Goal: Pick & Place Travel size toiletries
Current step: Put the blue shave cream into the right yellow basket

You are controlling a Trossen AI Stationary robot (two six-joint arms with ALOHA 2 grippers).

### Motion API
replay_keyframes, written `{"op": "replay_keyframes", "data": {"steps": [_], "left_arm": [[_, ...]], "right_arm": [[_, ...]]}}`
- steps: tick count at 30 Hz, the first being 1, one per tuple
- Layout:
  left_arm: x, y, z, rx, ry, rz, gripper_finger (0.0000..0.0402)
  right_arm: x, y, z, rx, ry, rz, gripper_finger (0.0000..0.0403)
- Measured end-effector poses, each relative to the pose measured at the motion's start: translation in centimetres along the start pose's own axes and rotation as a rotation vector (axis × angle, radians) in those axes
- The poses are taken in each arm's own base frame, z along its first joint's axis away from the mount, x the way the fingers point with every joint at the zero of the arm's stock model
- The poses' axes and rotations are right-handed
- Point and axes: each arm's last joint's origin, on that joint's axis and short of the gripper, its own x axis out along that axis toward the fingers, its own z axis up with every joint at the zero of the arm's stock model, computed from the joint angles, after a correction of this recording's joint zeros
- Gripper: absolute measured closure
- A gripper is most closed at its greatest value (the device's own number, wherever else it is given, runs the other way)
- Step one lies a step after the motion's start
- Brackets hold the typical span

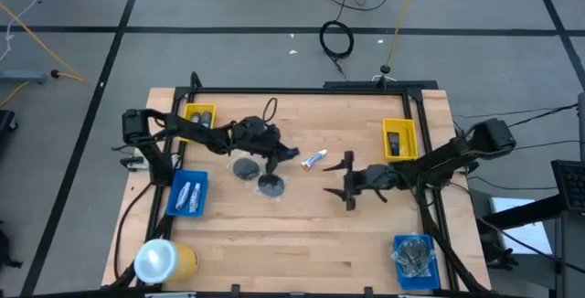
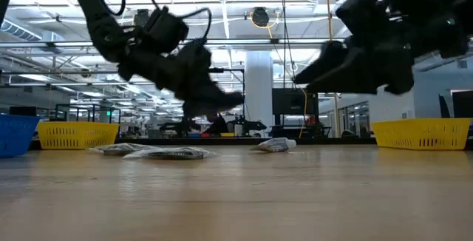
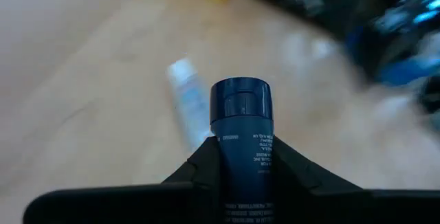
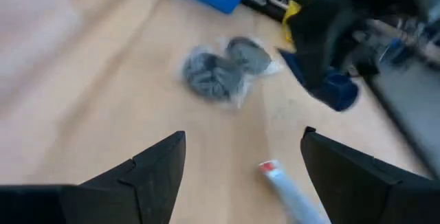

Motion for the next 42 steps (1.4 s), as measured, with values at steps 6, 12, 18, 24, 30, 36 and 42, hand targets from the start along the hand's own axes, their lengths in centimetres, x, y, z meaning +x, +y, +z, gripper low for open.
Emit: {"op": "replay_keyframes", "data": {"steps": [6, 12, 18, 24, 30, 36, 42], "left_arm": [[1.4, -3.2, 2.1, -0.010, 0.007, -0.231, 0.0321], [2.1, -5.9, 2.6, 0.020, 0.012, -0.321, 0.0320], [2.5, -7.2, 3.0, 0.036, 0.004, -0.352, 0.0319], [2.6, -7.1, 3.0, 0.021, 0.006, -0.316, 0.0319], [2.6, -7.1, 3.0, 0.022, 0.005, -0.310, 0.0318], [2.6, -7.0, 3.0, 0.021, 0.002, -0.297, 0.0318], [2.6, -7.0, 3.0, 0.014, -0.002, -0.294, 0.0318]], "right_arm": [[1.4, -0.8, 2.5, -0.366, 0.002, -0.117, 0.0124], [2.1, -1.5, 4.2, -0.486, -0.116, -0.007, 0.0132], [3.0, -2.4, 5.0, -0.492, -0.168, 0.051, 0.0158], [3.7, -2.6, 5.3, -0.484, -0.219, 0.117, 0.0188], [4.1, -3.0, 5.0, -0.487, -0.217, 0.100, 0.0227], [4.2, -3.7, 4.6, -0.452, -0.170, 0.055, 0.0246], [4.2, -3.7, 4.3, -0.451, -0.137, 0.058, 0.0202]]}}
